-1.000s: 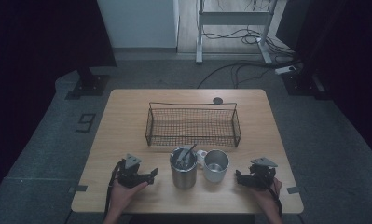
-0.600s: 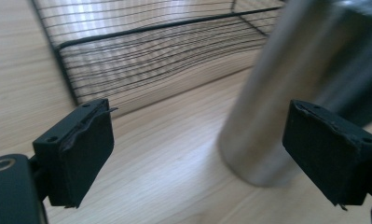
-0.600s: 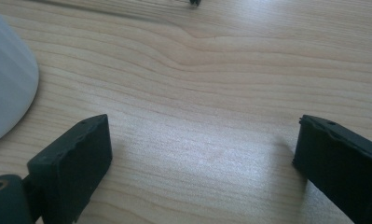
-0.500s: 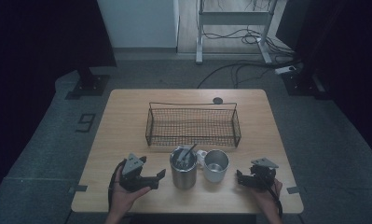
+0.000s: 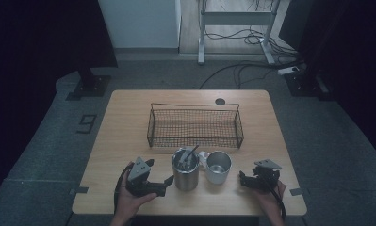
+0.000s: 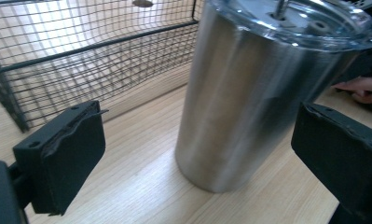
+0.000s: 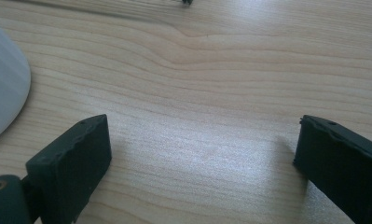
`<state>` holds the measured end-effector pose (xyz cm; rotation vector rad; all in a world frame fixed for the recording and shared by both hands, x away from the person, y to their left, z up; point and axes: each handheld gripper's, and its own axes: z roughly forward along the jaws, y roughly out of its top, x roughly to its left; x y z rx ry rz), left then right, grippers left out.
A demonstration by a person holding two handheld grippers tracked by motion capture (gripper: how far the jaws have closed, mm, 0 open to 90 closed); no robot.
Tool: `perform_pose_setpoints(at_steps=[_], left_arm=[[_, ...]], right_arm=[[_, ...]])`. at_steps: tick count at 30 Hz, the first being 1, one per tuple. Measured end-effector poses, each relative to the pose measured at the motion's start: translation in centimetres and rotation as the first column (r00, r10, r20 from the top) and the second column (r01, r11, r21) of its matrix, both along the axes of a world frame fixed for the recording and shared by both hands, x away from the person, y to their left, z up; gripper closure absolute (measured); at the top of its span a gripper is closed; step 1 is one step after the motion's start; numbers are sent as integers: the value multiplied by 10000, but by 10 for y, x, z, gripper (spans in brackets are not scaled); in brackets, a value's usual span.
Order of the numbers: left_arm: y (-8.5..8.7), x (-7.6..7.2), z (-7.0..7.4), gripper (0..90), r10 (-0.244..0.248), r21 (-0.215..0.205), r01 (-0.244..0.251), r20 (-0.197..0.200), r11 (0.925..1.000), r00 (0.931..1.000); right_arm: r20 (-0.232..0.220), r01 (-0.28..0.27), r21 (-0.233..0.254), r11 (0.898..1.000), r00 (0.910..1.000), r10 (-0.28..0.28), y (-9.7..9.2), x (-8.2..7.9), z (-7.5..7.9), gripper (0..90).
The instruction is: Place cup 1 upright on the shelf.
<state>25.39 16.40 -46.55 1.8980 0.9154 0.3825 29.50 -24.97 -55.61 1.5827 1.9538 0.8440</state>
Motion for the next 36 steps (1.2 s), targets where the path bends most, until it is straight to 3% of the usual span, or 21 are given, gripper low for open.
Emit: perform_pose_setpoints(at_steps=[11,36], left_arm=[[-16,1,-8,0,-160,119,161,-117,9998,9998],[-48,13,-9,0,-803,271,805,-72,9964,9967]], right_arm=[[19,28,10,10000,10000,-28,0,0,0,42],[153,239,39,9997,9996,-239,-1,-1,0,92]])
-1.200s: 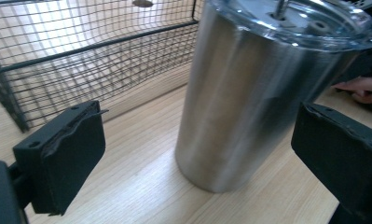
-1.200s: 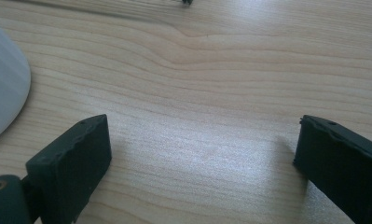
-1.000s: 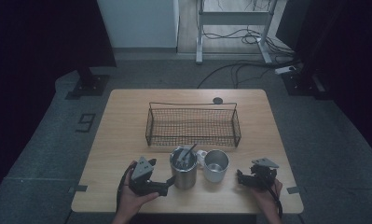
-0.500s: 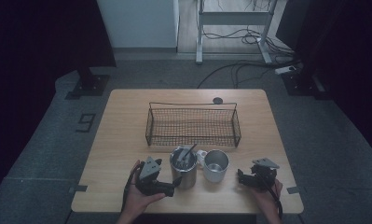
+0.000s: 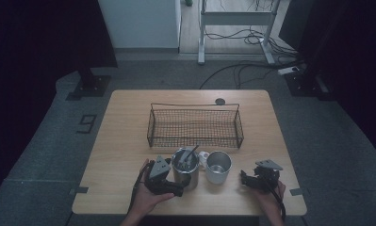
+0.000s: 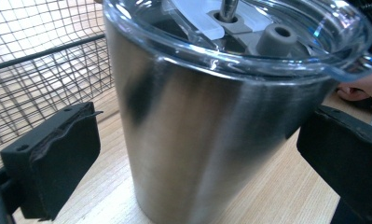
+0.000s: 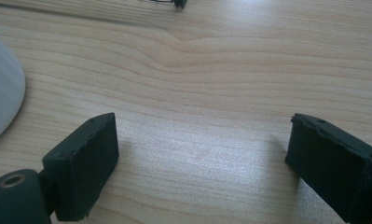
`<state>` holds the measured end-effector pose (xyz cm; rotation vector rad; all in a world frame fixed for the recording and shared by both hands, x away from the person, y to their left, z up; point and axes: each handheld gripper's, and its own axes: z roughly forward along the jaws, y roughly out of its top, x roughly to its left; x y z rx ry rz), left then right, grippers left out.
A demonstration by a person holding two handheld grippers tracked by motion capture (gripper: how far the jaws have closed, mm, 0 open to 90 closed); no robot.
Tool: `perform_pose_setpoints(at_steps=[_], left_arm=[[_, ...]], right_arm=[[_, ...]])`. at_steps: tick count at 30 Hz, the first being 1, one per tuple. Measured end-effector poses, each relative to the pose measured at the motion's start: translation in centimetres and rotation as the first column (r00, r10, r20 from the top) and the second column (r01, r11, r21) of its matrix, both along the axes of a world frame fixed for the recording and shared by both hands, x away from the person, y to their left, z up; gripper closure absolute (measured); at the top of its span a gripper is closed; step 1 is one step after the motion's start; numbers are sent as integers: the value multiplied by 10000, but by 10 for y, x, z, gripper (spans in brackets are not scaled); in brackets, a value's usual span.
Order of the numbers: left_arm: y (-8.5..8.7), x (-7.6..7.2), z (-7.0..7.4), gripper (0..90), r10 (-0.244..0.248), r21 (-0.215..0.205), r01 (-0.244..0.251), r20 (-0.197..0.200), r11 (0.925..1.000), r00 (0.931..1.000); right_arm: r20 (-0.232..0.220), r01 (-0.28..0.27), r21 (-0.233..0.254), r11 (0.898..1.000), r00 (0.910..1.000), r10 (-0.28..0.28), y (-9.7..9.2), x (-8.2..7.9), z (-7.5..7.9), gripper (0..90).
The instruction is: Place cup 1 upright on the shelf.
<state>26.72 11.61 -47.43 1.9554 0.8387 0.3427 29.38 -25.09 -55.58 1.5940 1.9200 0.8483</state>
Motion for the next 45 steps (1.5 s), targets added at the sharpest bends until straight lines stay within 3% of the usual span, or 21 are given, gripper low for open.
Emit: perform_pose_setpoints(at_steps=[29,45], left_arm=[[-29,21,-12,0,139,-15,-139,108,9999,9998],[-28,23,-15,32,-128,121,121,606,9999,9981]], right_arm=[[62,82,-16,10000,9999,-82,0,-1,0,118],[75,70,-7,10000,9999,-69,0,-1,0,125]])
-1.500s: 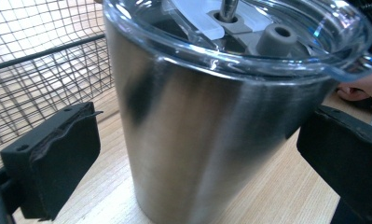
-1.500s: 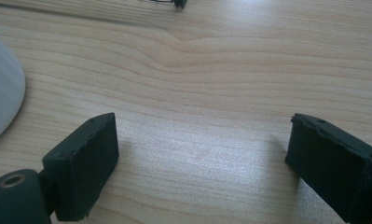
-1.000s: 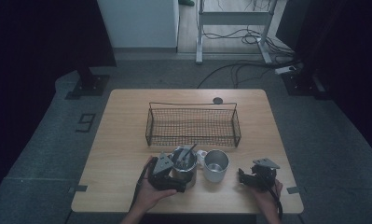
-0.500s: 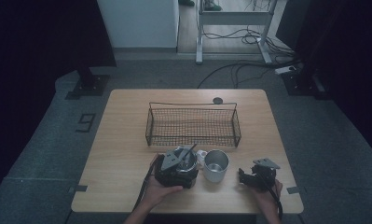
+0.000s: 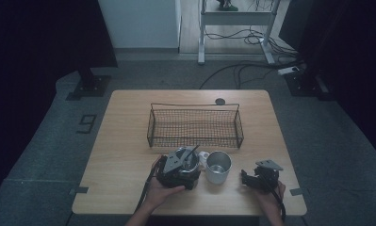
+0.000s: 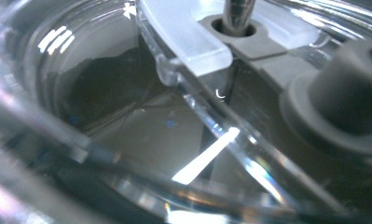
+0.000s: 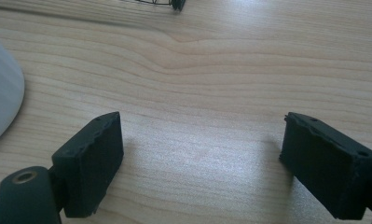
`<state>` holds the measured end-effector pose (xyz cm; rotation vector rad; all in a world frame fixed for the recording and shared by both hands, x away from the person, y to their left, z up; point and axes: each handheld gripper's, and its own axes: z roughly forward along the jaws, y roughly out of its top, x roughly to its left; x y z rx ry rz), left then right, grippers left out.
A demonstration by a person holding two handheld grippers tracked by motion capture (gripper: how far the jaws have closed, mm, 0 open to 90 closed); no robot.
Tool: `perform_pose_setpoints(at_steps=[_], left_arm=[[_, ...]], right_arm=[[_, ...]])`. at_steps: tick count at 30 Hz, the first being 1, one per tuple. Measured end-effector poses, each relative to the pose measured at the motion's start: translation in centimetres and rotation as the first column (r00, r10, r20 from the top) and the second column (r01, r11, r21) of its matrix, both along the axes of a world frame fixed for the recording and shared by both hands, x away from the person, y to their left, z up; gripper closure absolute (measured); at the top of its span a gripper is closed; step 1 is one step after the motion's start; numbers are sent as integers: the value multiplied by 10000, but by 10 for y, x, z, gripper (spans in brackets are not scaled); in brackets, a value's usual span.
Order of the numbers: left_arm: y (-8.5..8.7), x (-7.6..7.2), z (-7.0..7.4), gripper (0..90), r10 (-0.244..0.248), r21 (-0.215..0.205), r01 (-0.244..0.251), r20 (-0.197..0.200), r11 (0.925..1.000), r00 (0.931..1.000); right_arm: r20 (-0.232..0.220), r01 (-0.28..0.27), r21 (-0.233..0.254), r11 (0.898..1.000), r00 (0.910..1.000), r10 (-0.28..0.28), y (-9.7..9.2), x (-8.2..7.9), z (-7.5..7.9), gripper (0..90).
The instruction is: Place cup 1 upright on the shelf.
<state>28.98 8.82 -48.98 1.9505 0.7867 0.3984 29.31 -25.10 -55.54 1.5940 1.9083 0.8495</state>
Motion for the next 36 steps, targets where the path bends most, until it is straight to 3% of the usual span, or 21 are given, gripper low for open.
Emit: perform_pose_setpoints(at_steps=[19,36], left_arm=[[3,1,2,34,-81,81,82,-37,9999,10000],[16,2,13,35,139,-228,-137,77,9996,9999]], right_arm=[[15,-16,-2,10000,10000,16,0,0,0,130],[12,-15,-6,10000,10000,15,0,0,0,129]])
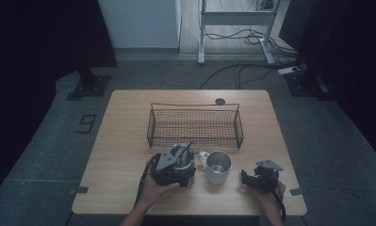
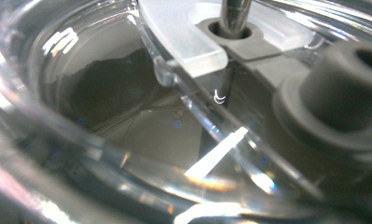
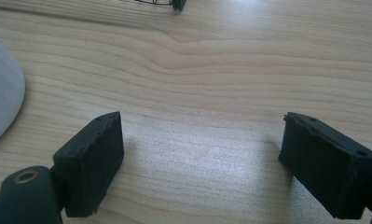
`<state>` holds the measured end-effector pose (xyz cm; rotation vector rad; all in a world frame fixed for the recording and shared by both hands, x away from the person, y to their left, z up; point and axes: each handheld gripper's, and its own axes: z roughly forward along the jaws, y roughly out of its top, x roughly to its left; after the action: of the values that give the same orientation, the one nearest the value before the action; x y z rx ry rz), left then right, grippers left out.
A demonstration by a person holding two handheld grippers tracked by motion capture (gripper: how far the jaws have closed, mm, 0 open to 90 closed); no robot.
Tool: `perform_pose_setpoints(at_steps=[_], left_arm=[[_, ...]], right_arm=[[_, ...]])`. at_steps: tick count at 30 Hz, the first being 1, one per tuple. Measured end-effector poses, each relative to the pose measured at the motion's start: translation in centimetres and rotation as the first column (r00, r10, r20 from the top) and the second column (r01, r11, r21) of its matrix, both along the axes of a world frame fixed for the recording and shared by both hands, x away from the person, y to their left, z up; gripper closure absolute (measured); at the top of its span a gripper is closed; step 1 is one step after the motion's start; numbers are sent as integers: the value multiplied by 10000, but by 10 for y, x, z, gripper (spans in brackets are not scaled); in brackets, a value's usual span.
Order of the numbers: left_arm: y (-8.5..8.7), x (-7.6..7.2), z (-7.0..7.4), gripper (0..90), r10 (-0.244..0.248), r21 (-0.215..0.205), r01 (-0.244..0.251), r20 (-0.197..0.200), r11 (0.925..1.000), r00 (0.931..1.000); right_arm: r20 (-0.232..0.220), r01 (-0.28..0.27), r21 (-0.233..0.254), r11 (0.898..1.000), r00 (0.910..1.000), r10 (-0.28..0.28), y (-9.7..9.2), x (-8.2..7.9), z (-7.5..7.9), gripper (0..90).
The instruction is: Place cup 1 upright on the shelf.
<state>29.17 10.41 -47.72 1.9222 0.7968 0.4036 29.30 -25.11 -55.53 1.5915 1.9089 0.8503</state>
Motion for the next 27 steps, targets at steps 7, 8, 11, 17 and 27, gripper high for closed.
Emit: perform_pose_setpoints(at_steps=[7,8,11,17,27], left_arm=[[2,1,1,36,72,1,-72,-21,10000,10000],[2,2,1,36,77,4,-77,-7,10000,10000],[3,2,3,36,97,-57,-97,25,9999,10000],[8,1,7,36,193,-186,-191,98,9996,9998],[18,3,15,36,432,-385,-424,193,9984,9989]], right_arm=[[-4,6,14,10000,10000,-6,0,0,0,129],[13,-8,22,10000,10000,8,0,0,0,130],[13,-6,20,10000,10000,6,0,0,0,130],[0,0,3,10000,10000,0,0,0,0,130],[-1,11,8,10000,10000,-11,0,0,0,130]])
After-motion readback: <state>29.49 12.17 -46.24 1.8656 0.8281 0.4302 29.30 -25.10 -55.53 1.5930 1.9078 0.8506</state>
